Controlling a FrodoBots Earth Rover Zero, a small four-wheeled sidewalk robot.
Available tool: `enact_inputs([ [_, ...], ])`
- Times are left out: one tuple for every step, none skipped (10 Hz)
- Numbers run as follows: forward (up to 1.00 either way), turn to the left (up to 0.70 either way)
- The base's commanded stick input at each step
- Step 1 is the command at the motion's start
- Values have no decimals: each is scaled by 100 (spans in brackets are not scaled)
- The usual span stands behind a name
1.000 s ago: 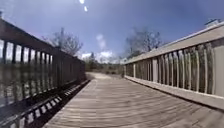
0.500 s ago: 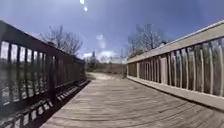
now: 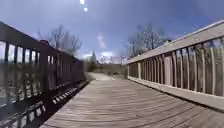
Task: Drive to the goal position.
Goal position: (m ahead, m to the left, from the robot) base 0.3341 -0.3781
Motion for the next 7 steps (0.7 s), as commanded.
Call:
enact_inputs([
  [70,0],
  [70,0],
  [70,0],
  [70,0],
  [70,0],
  [70,0],
  [70,0],
])
